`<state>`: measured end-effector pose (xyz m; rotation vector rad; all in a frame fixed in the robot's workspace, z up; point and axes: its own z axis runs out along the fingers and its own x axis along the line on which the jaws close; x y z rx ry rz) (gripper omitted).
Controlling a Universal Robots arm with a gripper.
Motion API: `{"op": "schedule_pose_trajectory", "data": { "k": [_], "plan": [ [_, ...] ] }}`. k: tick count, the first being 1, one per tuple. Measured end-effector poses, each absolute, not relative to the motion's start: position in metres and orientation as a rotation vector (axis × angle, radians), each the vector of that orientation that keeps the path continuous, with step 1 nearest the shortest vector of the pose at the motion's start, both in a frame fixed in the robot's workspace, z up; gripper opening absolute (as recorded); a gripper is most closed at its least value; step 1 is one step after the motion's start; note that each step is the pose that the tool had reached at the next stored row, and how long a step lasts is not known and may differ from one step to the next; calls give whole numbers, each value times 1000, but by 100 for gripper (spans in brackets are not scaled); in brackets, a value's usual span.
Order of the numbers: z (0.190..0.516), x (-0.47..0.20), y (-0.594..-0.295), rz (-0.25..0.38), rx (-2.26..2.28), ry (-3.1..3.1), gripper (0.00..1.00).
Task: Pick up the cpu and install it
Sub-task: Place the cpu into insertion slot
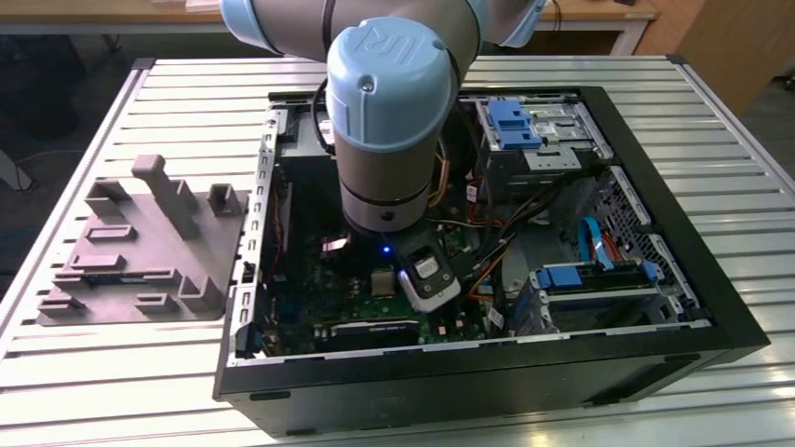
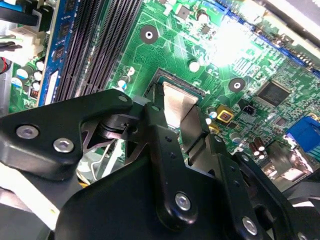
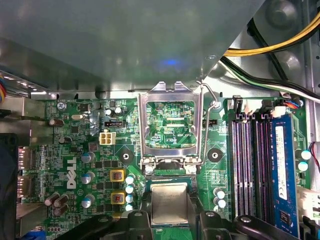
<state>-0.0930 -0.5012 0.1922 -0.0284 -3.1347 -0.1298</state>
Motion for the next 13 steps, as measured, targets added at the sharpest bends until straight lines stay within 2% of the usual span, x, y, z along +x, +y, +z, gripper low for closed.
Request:
{"op": "schedule_pose_trajectory", "data": {
  "k": [13],
  "plan": [
    [192, -92, -504, -130, -29, -3132, 38]
  ]
}}
